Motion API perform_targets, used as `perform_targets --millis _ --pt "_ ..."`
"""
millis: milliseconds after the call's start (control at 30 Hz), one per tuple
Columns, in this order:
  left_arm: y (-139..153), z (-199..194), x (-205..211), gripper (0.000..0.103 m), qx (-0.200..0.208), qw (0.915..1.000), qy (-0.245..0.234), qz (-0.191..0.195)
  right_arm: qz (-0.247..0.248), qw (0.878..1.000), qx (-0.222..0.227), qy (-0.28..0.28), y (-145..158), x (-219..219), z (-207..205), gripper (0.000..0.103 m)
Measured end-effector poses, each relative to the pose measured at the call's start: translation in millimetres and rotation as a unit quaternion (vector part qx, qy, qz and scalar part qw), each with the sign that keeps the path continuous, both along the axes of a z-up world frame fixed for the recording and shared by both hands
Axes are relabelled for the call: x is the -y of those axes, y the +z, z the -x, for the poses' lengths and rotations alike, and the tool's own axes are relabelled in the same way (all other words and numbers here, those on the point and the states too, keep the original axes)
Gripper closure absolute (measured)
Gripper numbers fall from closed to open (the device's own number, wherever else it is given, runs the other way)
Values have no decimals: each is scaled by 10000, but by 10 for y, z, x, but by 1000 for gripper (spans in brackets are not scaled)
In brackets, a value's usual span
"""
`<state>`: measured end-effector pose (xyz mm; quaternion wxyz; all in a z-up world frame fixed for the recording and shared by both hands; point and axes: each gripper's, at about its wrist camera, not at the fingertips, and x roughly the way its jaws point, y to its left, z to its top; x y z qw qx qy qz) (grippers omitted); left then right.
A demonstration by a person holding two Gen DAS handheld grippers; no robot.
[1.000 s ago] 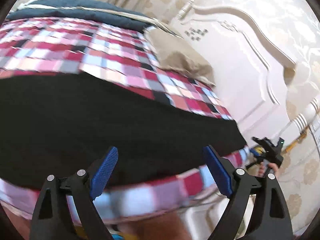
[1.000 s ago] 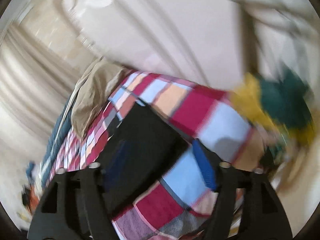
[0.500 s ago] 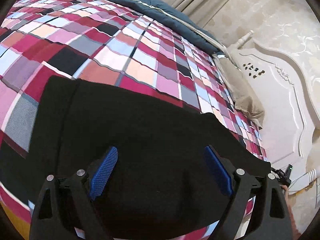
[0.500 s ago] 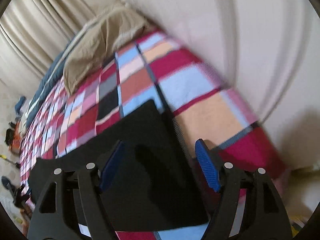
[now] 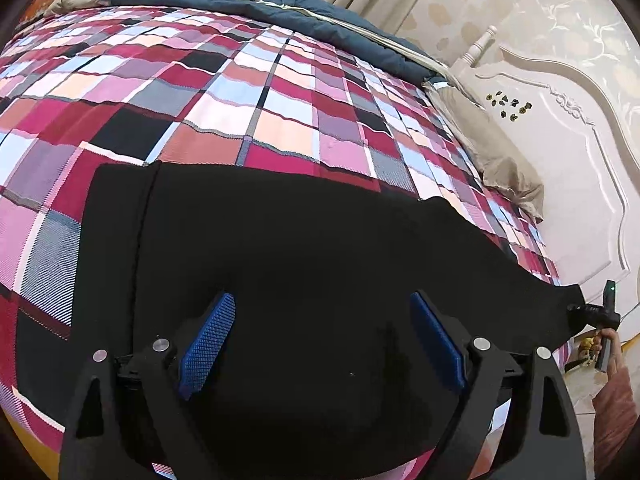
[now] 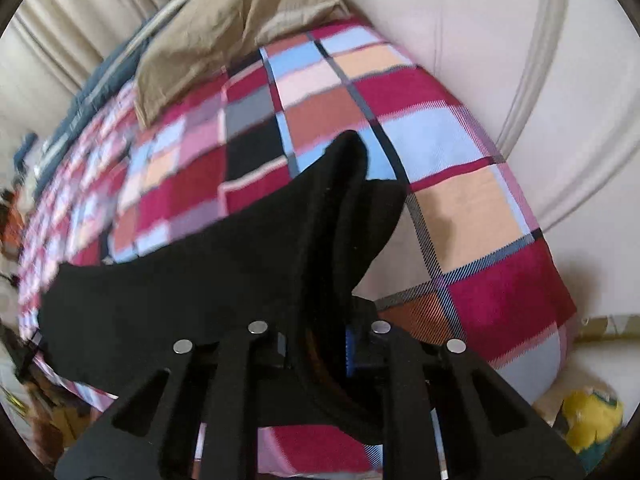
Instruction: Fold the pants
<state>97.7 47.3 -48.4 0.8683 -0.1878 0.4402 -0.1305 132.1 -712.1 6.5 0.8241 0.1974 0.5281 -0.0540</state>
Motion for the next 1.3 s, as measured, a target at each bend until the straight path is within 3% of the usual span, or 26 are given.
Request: perform_targets --millis 200,400,667,800,900,1300 --pt "-44 -31 -30 12 -66 9999 -13 136 -638 9956 691 -40 558 -163 182 87" --pt "-42 -40 100 10 -92 9992 -205 -322 -967 9887 1127 221 1072 -592 284 87" --pt "-62 -11 26 10 18 9997 -232 -101 -1270 9790 1516 487 1343 -1353 221 87" --pt "-61 -15 -3 10 32 9997 -230 11 -1340 9763 1577 631 1279 -1807 121 87" --pt "-63 -3 -9 10 76 9997 -236 47 -1069 9804 1499 707 1139 -2177 9 87" --pt "-76 -4 5 8 115 9997 -202 56 -660 9890 824 1034 195 -3362 -407 87"
